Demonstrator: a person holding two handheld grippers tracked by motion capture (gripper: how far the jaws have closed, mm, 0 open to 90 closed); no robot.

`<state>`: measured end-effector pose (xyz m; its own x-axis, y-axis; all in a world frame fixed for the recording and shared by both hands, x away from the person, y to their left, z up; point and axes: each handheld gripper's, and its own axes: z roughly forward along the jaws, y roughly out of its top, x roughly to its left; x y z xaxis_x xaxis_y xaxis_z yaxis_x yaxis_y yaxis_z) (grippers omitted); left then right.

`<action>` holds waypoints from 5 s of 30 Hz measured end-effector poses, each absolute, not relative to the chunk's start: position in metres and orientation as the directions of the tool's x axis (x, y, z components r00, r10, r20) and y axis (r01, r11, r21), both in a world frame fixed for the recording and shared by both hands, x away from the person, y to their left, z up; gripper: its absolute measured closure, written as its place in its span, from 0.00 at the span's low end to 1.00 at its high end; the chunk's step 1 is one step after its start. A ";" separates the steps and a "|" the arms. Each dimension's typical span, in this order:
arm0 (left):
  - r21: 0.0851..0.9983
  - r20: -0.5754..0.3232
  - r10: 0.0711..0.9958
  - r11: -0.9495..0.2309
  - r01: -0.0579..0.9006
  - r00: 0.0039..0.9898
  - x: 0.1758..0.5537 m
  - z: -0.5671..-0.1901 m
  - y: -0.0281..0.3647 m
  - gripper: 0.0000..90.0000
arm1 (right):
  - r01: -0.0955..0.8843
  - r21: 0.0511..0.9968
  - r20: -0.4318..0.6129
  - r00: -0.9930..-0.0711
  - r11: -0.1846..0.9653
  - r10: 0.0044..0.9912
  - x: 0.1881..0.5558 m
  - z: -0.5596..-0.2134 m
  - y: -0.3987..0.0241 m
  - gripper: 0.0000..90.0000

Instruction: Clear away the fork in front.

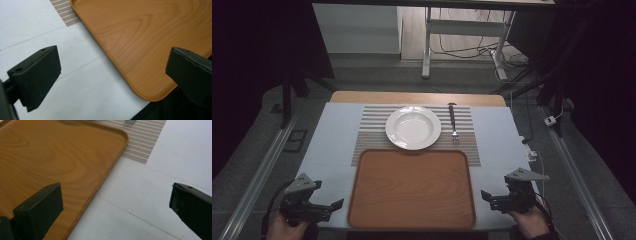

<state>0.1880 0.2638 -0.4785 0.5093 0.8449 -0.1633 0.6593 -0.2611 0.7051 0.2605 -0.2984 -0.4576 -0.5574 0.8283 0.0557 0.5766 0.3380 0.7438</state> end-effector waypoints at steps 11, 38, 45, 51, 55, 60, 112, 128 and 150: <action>0.704 -0.180 0.840 -0.254 0.663 0.513 0.189 -0.479 0.265 0.00 | 0.548 0.746 0.030 -0.596 0.379 0.803 0.262 -0.458 -0.293 0.00; 0.701 -0.187 0.838 -0.252 0.667 0.513 0.190 -0.479 0.265 0.01 | 0.551 0.748 0.071 -0.621 0.370 0.781 0.284 -0.459 -0.273 0.00; 0.701 -0.186 0.838 -0.254 0.667 0.514 0.190 -0.479 0.265 0.01 | 0.529 0.731 0.033 -0.659 0.431 0.751 0.288 -0.459 -0.262 0.00; 0.700 -0.186 0.838 -0.254 0.668 0.513 0.191 -0.480 0.265 0.01 | 0.520 0.717 -0.009 -0.658 0.464 0.753 0.296 -0.463 -0.254 0.00; 0.699 -0.185 0.838 -0.254 0.668 0.513 0.191 -0.480 0.265 0.01 | 0.523 0.707 -0.021 -0.657 0.476 0.754 0.300 -0.465 -0.250 0.00; 0.699 -0.184 0.838 -0.256 0.668 0.514 0.191 -0.480 0.265 0.01 | 0.519 0.694 -0.037 -0.667 0.499 0.744 0.307 -0.467 -0.244 0.00; 0.694 -0.196 0.835 -0.253 0.674 0.514 0.193 -0.480 0.265 0.01 | 0.298 0.377 -0.547 -0.692 0.877 0.470 0.406 -0.480 -0.183 0.00; 0.693 -0.199 0.832 -0.254 0.675 0.517 0.193 -0.480 0.265 0.01 | 0.236 0.256 -0.656 -0.670 0.937 0.348 0.437 -0.486 -0.169 0.08; 0.691 -0.198 0.829 -0.260 0.675 0.522 0.194 -0.480 0.265 0.01 | 0.113 0.054 -0.733 -0.670 0.992 0.117 0.453 -0.518 -0.149 0.67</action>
<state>0.1935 0.2653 -0.4802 0.5224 0.8293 -0.1985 0.6747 -0.2597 0.6909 0.4533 -0.1493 -0.5181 -0.6700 0.1165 -0.7332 0.1132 0.9921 0.0542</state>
